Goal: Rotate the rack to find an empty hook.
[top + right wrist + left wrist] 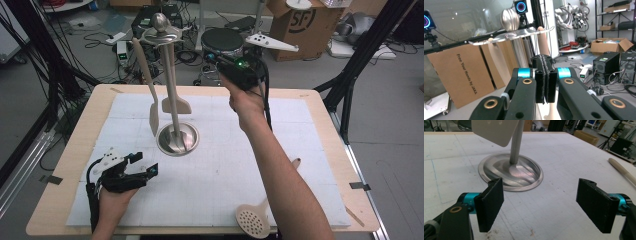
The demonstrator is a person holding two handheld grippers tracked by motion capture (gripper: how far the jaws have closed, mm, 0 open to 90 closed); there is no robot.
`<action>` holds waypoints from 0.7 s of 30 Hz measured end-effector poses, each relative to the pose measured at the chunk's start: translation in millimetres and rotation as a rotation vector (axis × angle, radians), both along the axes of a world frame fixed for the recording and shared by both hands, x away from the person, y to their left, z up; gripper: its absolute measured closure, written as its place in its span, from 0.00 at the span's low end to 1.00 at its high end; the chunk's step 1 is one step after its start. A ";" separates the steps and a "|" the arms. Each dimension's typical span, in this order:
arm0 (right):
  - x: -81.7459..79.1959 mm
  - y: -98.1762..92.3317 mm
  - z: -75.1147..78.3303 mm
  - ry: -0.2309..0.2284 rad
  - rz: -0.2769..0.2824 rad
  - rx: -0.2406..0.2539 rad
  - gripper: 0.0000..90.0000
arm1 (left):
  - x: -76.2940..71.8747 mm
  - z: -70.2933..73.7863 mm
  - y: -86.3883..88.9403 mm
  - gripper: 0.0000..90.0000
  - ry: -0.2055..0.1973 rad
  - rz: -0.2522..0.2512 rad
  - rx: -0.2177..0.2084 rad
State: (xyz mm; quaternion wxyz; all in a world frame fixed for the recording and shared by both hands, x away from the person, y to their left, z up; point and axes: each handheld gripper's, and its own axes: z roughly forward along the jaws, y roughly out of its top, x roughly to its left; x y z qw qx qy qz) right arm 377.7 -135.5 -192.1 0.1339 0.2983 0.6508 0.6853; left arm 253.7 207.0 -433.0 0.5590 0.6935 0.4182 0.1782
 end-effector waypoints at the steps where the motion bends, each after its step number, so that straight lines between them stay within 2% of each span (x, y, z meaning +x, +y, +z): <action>1: 0.2 -0.9 0.2 -0.005 -0.002 0.000 1.00 | -0.1 -0.1 -0.2 0.25 0.000 0.004 -0.001; 5: 3.3 -0.9 0.9 -0.008 -0.001 0.010 1.00 | 0.2 -1.1 -1.1 0.25 0.011 0.005 0.002; 8: 10.4 5.6 2.7 0.002 0.001 0.003 1.00 | 0.0 -0.5 -1.9 0.25 0.004 -0.001 0.005; 12: 16.6 17.0 8.0 0.004 0.019 0.021 1.00 | 0.4 -1.0 1.1 0.25 0.007 0.005 -0.001; 20: 16.1 36.8 16.2 -0.017 0.054 0.029 1.00 | 0.0 -0.4 2.3 0.25 0.003 0.003 -0.004; 21: 15.4 38.2 16.8 -0.022 0.053 0.017 1.00 | -0.1 -0.3 2.3 0.25 0.003 0.004 -0.005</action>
